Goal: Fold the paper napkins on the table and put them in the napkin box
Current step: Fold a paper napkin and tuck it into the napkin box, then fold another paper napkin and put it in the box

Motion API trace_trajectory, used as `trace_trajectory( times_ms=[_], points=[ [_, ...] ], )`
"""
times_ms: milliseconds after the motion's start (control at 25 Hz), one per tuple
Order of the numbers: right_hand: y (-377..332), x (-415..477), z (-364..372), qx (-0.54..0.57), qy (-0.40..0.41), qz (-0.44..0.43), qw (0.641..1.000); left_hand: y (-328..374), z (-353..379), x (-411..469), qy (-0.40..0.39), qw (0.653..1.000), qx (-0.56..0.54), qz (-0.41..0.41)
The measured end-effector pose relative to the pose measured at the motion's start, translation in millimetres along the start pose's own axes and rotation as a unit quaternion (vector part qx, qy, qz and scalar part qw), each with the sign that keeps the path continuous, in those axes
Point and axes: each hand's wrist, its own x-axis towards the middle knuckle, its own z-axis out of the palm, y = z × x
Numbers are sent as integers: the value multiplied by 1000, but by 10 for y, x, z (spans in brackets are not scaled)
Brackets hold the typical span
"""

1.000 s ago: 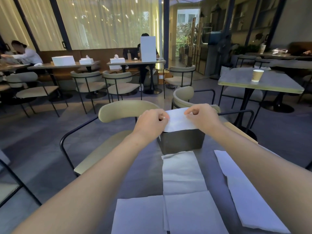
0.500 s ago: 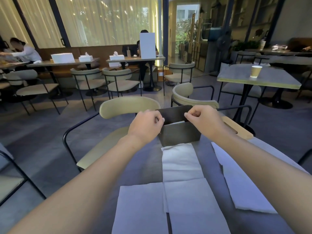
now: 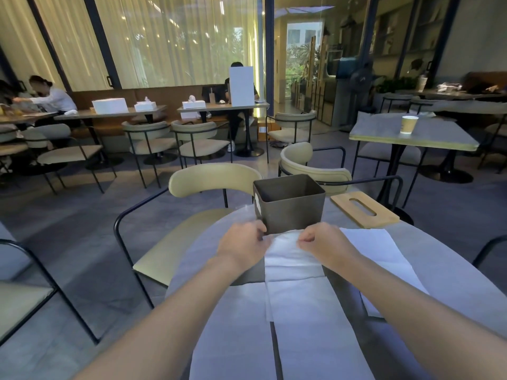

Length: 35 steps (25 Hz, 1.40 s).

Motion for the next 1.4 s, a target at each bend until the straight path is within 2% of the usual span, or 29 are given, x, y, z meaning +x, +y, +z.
trace_trajectory(
  times_ms=[120,240,360,520,600,720,800,920,1000,1080,1200,1400],
  points=[
    [24,-3,65,-17,12,-14,1000,-51,158,-3,-19,1000,-14,14],
    [63,23,118,-43,7,-43,998,-28,232,8,-1,999,-22,31],
    [139,55,163,-23,24,-34,999,-30,246,18,21,999,-17,38],
    [-9,24,-46,157,73,-1,985,16,67,79,78,991,-99,37],
    [-112,-8,-145,227,47,54,971,64,-73,96,94,982,-159,28],
    [-131,-41,-176,337,-27,123,933,71,-242,113,111,976,-187,25],
    [-117,-59,-163,360,-68,116,923,71,-328,125,117,974,-195,20],
    [-150,-51,-179,382,-41,101,918,108,-416,137,135,959,-251,-3],
    [-196,-30,-239,404,-21,94,910,132,-438,110,107,944,-307,-53],
    [-236,-9,-332,437,-22,91,894,115,-447,74,32,933,-343,-103],
    [-305,-12,-465,455,-67,92,883,91,-419,34,-66,917,-379,-106],
    [-381,-75,-525,483,-89,69,869,113,-428,66,-44,879,-466,-84]
  ],
)
